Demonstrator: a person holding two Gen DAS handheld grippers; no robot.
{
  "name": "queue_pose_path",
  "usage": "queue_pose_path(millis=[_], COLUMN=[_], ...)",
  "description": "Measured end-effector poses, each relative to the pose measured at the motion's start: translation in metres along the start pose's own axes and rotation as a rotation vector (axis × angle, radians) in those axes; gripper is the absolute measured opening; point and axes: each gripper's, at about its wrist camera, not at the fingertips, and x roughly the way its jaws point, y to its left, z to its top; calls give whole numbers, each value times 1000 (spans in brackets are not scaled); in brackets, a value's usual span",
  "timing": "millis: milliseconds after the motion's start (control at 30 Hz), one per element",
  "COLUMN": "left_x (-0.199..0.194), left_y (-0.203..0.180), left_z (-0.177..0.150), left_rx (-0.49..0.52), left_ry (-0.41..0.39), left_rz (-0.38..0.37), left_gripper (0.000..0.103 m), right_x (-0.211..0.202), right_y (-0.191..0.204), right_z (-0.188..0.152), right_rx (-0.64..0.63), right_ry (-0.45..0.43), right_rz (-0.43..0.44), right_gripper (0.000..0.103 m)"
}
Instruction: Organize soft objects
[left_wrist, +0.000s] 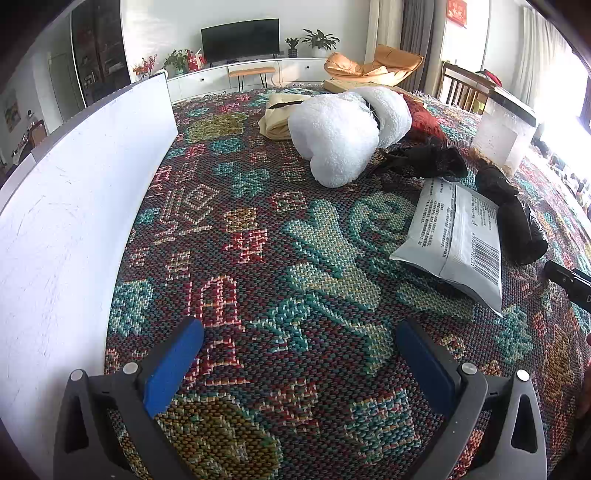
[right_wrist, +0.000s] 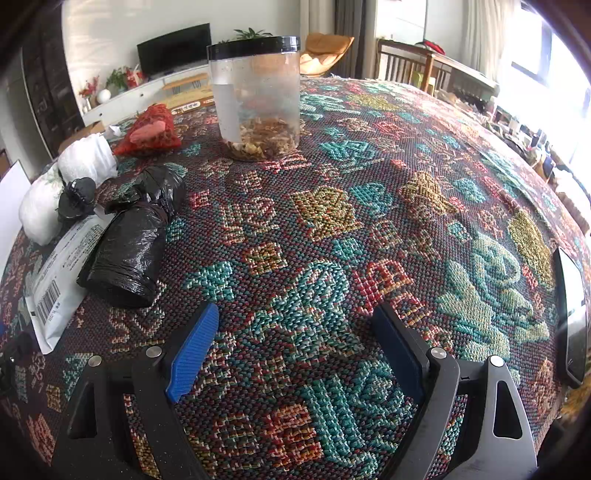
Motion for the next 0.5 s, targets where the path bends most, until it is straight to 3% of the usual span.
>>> queue_pose_path(millis=[500], left_x=[0], left_y=[0], left_z=[0], left_rx=[-1], left_ry=[0], left_rz=[-1], left_gripper=[103], right_x=[0], right_y=[0], right_z=[0], right_rx=[0], right_ry=[0], right_rz=[0], right_gripper=[88])
